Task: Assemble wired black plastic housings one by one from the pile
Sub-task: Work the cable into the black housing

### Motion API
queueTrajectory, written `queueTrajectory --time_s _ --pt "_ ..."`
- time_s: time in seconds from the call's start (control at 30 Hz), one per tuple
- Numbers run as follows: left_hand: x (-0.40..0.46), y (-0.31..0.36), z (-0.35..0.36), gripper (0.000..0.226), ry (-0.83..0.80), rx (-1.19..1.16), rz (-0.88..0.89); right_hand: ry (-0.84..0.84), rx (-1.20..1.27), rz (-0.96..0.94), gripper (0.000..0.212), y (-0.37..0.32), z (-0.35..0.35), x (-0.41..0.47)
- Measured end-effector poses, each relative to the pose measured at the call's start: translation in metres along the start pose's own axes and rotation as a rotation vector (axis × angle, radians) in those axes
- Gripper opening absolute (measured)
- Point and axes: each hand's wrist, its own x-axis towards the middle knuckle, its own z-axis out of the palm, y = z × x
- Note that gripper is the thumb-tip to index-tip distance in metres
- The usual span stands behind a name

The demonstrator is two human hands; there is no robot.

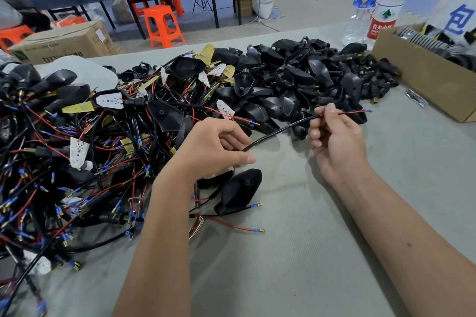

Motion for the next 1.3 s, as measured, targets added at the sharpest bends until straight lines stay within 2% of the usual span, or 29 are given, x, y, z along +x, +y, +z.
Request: queueTrajectory --time_s 0.13,0.4,0.6,0.7,0.77,0.87,0.97,1.07,1.17,1.3 --pt "-0.004 -0.004 -0.010 0.029 -0.068 -0.067 -0.029 0.015 0.049 0.012 0.025 -0.002 -0.005 0.004" --pt "-0.007 -0.005 -0.013 0.027 -0.084 -0.111 -0.041 0.029 0.040 -0.068 0.023 -0.001 -0.007 0.008" --pt "-0.003 -0.002 -0.009 0.025 -0.128 -0.039 -0.054 0.024 0.012 -0.096 0.018 -0.001 -0.008 0.006" --pt "-0.003 -0.001 -0.006 0.014 -0.152 -0.023 -0.068 0.038 0.005 -0.115 0.017 -0.002 -0.007 0.005" --pt "-0.003 0.001 -0.005 0.018 -0.100 0.007 -0.058 0.040 0.009 -0.120 0.017 -0.003 -0.007 0.006" --pt "-0.002 0.002 -0.006 0.038 0.067 -0.143 -0.127 0.013 0.018 -0.100 0.017 -0.004 -0.008 0.007" --pt "-0.004 -0.002 -0.012 0.031 0.179 -0.201 -0.109 -0.027 0.032 -0.069 0.011 -0.005 -0.011 0.009" --pt "-0.009 -0.005 -0.020 0.007 0.036 -0.131 -0.039 -0.070 0.029 -0.055 0.006 -0.005 -0.013 0.009" --pt "-0.012 -0.005 -0.022 0.030 -0.193 -0.009 -0.067 -0.089 0.025 -0.053 0.012 -0.005 -0.013 0.008" --pt "-0.011 -0.006 -0.023 0.040 -0.221 0.035 -0.083 -0.073 0.035 -0.060 0.013 -0.005 -0.012 0.007"
